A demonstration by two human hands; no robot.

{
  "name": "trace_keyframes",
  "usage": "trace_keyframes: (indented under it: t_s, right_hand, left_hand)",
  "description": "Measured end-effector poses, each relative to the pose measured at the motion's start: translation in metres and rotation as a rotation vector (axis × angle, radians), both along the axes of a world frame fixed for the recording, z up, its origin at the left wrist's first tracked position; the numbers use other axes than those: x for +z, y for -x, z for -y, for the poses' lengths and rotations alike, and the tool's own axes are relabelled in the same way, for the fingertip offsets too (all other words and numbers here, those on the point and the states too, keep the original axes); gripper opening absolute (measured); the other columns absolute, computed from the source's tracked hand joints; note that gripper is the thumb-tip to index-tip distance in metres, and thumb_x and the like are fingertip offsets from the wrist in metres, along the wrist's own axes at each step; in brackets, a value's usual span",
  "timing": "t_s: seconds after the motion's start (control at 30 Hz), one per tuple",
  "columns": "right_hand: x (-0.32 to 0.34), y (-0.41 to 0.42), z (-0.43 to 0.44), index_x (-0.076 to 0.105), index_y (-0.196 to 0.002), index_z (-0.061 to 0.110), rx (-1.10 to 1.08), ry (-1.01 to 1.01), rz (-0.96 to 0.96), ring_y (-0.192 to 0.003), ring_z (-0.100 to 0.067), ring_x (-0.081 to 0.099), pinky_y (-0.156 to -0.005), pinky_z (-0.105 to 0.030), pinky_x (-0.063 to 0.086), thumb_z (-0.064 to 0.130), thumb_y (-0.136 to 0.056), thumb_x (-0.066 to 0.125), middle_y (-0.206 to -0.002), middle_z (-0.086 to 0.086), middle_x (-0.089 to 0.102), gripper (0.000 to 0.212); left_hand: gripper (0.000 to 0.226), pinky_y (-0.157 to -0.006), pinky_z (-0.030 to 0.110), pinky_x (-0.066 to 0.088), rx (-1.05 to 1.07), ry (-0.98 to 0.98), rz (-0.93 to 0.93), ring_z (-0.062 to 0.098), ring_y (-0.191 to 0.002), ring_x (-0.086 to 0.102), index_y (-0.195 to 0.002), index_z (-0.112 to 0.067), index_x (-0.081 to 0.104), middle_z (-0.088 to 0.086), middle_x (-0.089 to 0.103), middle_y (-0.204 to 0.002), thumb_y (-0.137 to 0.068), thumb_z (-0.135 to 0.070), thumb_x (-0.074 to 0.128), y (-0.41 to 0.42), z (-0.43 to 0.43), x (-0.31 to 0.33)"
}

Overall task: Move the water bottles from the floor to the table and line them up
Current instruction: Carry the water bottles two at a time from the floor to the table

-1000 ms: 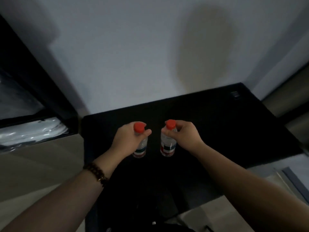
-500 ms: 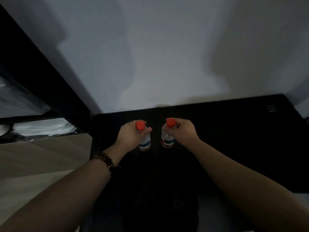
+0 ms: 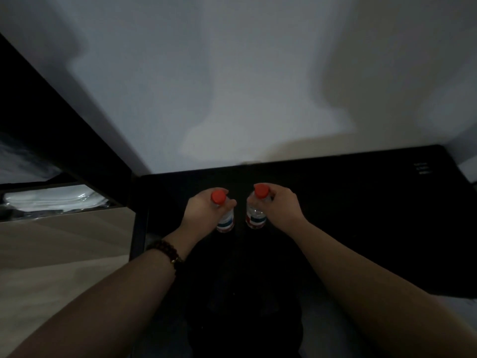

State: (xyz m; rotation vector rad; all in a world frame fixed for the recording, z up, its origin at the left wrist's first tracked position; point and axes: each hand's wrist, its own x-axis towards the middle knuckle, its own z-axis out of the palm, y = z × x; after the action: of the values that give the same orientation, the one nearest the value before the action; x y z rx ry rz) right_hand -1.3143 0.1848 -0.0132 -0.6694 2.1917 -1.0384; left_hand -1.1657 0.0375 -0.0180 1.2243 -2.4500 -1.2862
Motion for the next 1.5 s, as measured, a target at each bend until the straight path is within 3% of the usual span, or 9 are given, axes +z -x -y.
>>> trace_keyframes:
  t_s: [0.27,0.4,0.47,0.6,0.8,0.97,1.1,1.3,1.5]
  right_hand:
    - [-0.007,-0.003,0.0,0.053,-0.084,0.074,0.0,-0.037,-0.037,-0.081,0.015,0.06,-0.074,-0.016,0.039,0.038,-0.083,0.08,-0.086,0.029,0.065,0.045]
    - [-0.008,0.001,0.001,0.058,-0.102,0.056,0.007,-0.05,-0.015,-0.083,0.012,0.055,-0.095,-0.032,0.052,0.042,-0.081,0.082,-0.092,0.026,0.061,0.036]
    - [-0.003,0.004,-0.002,0.056,-0.131,0.044,0.021,-0.046,-0.024,-0.1,0.005,0.056,-0.105,-0.038,0.048,0.046,-0.077,0.085,-0.11,0.025,0.061,0.061]
    - [0.021,0.004,-0.016,0.045,-0.149,0.039,0.054,0.012,-0.076,-0.138,-0.011,0.046,-0.103,-0.027,0.037,0.054,-0.075,0.085,-0.15,0.009,0.052,0.085]
    - [0.067,-0.02,-0.031,0.044,-0.151,0.034,0.101,0.169,-0.205,-0.132,0.0,0.046,-0.104,-0.016,0.032,0.05,-0.081,0.082,-0.153,0.013,0.048,0.081]
    - [0.086,-0.069,-0.028,0.046,-0.15,0.031,0.258,0.238,-0.352,-0.131,0.007,0.041,-0.114,-0.027,0.037,0.049,-0.087,0.077,-0.149,0.012,0.053,0.073]
    - [0.089,-0.125,-0.021,0.036,-0.156,0.029,0.517,0.209,-0.389,-0.142,-0.014,0.044,-0.11,-0.027,0.038,0.049,-0.092,0.071,-0.155,0.003,0.048,0.076]
    - [0.095,-0.227,-0.011,0.029,-0.16,0.031,0.767,0.156,-0.36,-0.148,-0.015,0.037,-0.116,-0.033,0.035,0.051,-0.095,0.068,-0.163,0.007,0.039,0.079]
    - [0.094,-0.372,-0.003,0.026,-0.162,0.034,0.987,0.101,-0.381,-0.147,-0.021,0.04,-0.112,-0.036,0.039,0.053,-0.097,0.063,-0.162,0.003,0.04,0.077]
  left_hand:
    - [0.037,-0.065,0.004,0.038,0.082,-0.054,-0.018,-0.01,-0.08,0.057,-0.117,-0.034,0.067,-0.025,0.059,-0.09,-0.084,-0.044,0.081,0.002,-0.006,-0.009]
    - [0.063,-0.078,0.013,0.043,0.082,-0.064,0.002,0.005,-0.102,0.059,-0.135,-0.03,0.057,-0.018,0.058,-0.107,-0.08,-0.045,0.084,0.002,-0.005,-0.006]
    - [0.072,-0.079,0.013,0.042,0.081,-0.04,-0.002,0.006,-0.109,0.057,-0.14,-0.03,0.053,-0.015,0.057,-0.117,-0.078,-0.047,0.085,0.001,-0.006,0.001]
    - [0.077,-0.078,0.005,0.036,0.067,-0.003,-0.058,0.003,-0.118,0.057,-0.143,-0.03,0.052,-0.01,0.061,-0.134,-0.077,-0.051,0.085,-0.006,-0.008,0.021]
    - [0.066,-0.103,0.023,0.046,0.114,0.162,-0.154,0.002,-0.126,0.057,-0.139,-0.027,0.058,-0.013,0.063,-0.137,-0.081,-0.046,0.083,-0.038,-0.027,0.069]
    - [0.058,-0.105,0.028,0.049,0.23,0.221,-0.13,0.002,-0.123,0.06,-0.138,-0.028,0.059,-0.014,0.065,-0.134,-0.085,-0.038,0.081,-0.105,-0.059,0.088]
    - [0.055,-0.101,0.02,0.045,0.339,0.286,-0.02,0.008,-0.123,0.062,-0.137,-0.024,0.062,-0.008,0.068,-0.132,-0.086,-0.033,0.081,-0.177,-0.084,0.094]
    - [0.053,-0.098,0.026,0.049,0.584,0.303,0.035,0.014,-0.123,0.063,-0.136,-0.027,0.062,0.0,0.069,-0.128,-0.088,-0.037,0.079,-0.303,-0.111,0.101]
    - [0.048,-0.102,0.035,0.053,0.809,0.229,-0.027,0.007,-0.126,0.06,-0.134,-0.034,0.061,-0.013,0.066,-0.132,-0.09,-0.043,0.075,-0.459,-0.15,0.092]
